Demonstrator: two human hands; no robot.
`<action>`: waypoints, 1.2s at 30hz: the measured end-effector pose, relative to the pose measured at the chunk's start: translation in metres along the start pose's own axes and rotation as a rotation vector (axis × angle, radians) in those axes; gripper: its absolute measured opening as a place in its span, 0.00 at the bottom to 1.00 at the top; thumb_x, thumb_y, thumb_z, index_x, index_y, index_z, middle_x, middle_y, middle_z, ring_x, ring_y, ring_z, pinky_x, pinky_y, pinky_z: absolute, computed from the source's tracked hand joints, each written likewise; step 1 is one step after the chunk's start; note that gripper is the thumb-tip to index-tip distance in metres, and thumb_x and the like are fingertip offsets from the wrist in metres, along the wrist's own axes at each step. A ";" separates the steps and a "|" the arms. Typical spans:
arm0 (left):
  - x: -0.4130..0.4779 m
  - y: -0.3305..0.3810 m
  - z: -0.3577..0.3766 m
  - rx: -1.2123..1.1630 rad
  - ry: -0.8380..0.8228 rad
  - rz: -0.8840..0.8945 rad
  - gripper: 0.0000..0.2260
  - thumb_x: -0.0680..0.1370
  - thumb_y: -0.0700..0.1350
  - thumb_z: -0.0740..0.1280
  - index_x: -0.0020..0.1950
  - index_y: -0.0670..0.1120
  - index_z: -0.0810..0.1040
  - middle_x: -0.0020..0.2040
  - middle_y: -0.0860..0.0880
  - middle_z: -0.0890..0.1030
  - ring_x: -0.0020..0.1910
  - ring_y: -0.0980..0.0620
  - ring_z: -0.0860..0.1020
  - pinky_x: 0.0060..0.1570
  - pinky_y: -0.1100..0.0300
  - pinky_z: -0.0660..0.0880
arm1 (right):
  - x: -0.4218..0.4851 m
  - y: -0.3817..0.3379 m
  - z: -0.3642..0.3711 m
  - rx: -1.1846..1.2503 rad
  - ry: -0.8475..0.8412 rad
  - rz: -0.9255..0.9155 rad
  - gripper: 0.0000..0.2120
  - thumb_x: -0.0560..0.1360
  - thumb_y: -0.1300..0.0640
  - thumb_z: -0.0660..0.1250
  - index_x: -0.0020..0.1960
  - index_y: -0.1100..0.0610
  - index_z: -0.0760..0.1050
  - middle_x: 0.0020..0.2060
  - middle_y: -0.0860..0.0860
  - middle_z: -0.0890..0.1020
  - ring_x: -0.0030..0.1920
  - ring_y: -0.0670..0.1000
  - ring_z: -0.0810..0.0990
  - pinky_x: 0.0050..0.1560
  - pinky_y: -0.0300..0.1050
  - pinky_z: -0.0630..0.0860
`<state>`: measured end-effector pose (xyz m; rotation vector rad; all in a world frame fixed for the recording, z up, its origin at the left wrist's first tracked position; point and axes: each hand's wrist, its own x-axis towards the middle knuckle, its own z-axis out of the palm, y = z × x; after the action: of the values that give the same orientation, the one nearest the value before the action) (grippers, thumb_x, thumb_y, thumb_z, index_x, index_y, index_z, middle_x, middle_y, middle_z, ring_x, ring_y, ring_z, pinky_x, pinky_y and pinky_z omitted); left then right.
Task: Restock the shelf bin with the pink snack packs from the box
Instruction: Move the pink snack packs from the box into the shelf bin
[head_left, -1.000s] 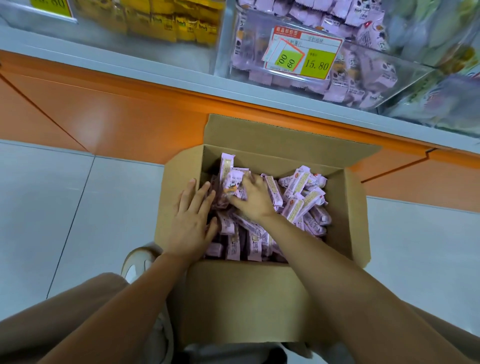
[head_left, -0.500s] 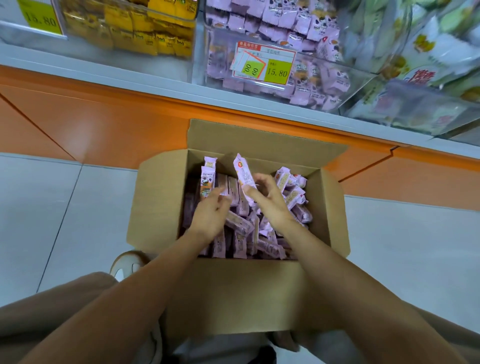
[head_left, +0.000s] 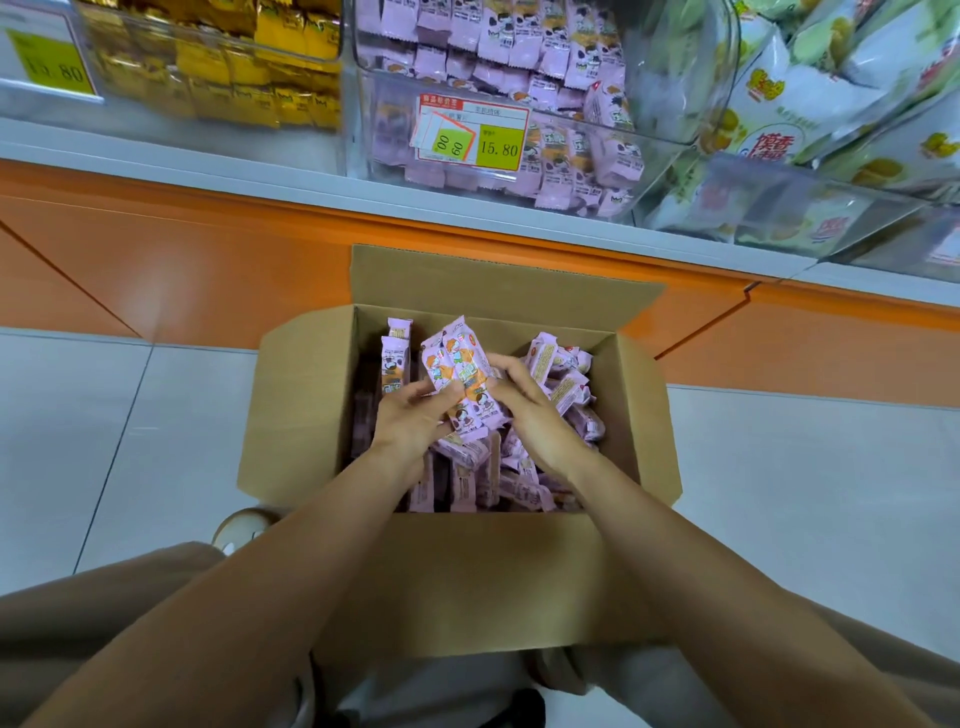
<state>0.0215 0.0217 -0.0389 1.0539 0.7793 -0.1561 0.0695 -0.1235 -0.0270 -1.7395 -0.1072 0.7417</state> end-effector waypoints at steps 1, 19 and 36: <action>0.001 -0.003 0.000 0.006 -0.013 0.003 0.09 0.75 0.41 0.72 0.53 0.41 0.79 0.44 0.48 0.82 0.43 0.52 0.81 0.38 0.65 0.78 | 0.001 0.001 0.000 0.004 -0.003 0.001 0.14 0.82 0.55 0.57 0.66 0.49 0.71 0.60 0.50 0.79 0.63 0.48 0.76 0.69 0.51 0.68; 0.024 -0.025 0.000 0.125 -0.084 -0.029 0.09 0.75 0.40 0.72 0.53 0.41 0.81 0.51 0.42 0.84 0.49 0.44 0.84 0.49 0.48 0.81 | 0.051 0.042 -0.052 -0.311 0.299 0.098 0.20 0.79 0.52 0.63 0.71 0.51 0.70 0.56 0.54 0.66 0.48 0.49 0.73 0.55 0.41 0.69; 0.026 -0.020 0.002 0.259 0.001 0.052 0.15 0.73 0.44 0.74 0.52 0.34 0.80 0.49 0.40 0.84 0.50 0.41 0.82 0.56 0.43 0.78 | 0.059 0.035 -0.055 -0.189 0.442 0.000 0.11 0.74 0.68 0.69 0.54 0.63 0.72 0.41 0.49 0.73 0.44 0.52 0.73 0.48 0.41 0.75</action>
<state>0.0320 0.0158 -0.0692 1.3178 0.7448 -0.2156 0.1349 -0.1551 -0.0765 -2.0447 0.1284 0.3406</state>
